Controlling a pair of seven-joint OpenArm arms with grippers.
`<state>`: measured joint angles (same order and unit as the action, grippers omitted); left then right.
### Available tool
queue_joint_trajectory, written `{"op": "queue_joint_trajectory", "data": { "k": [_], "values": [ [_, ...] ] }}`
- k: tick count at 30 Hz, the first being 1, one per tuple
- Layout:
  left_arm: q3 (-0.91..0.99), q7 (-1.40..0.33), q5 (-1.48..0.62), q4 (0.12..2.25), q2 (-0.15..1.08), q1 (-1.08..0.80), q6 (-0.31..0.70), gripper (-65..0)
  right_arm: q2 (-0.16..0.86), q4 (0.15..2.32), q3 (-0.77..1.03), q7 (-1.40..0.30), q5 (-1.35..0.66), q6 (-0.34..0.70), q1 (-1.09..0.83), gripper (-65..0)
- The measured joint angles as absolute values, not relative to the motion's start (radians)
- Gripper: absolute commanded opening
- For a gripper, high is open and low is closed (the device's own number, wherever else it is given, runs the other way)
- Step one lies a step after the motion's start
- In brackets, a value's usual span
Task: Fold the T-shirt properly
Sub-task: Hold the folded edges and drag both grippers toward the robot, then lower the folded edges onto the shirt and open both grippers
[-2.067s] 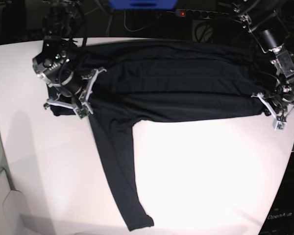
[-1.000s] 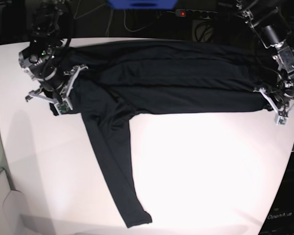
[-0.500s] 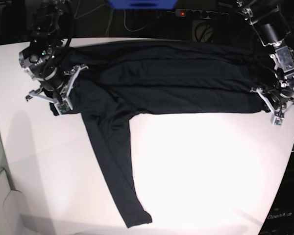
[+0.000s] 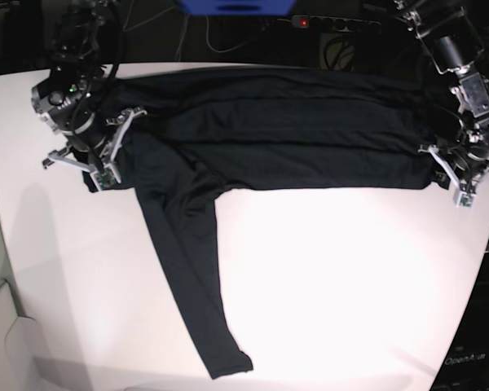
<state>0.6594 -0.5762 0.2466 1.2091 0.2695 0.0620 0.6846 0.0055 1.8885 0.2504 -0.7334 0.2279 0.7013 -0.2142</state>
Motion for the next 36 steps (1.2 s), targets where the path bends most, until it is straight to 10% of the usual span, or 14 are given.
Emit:
{"op": "queue_joint_trajectory", "data": {
  "k": [15,26,32,36],
  "values": [
    [0.659,-0.561,0.235,1.210,0.283,0.037,0.691,-42.1,0.022,1.773,0.252,-0.736,0.228,0.701,-0.209,-47.7],
    [0.654,-0.541,0.231,1.200,0.283,0.026,0.684,-42.9,0.019,1.773,0.252,-0.731,0.227,0.701,-0.160,-65.0],
    [0.656,-0.495,0.194,1.116,0.294,0.049,0.689,-62.9,-0.002,1.749,0.251,-0.737,0.229,0.701,-0.125,-65.0],
    [0.614,-0.485,0.193,1.071,0.313,0.079,0.681,-65.0,-0.012,1.661,0.246,-0.717,0.212,0.701,-0.087,-65.0]
  ]
}}
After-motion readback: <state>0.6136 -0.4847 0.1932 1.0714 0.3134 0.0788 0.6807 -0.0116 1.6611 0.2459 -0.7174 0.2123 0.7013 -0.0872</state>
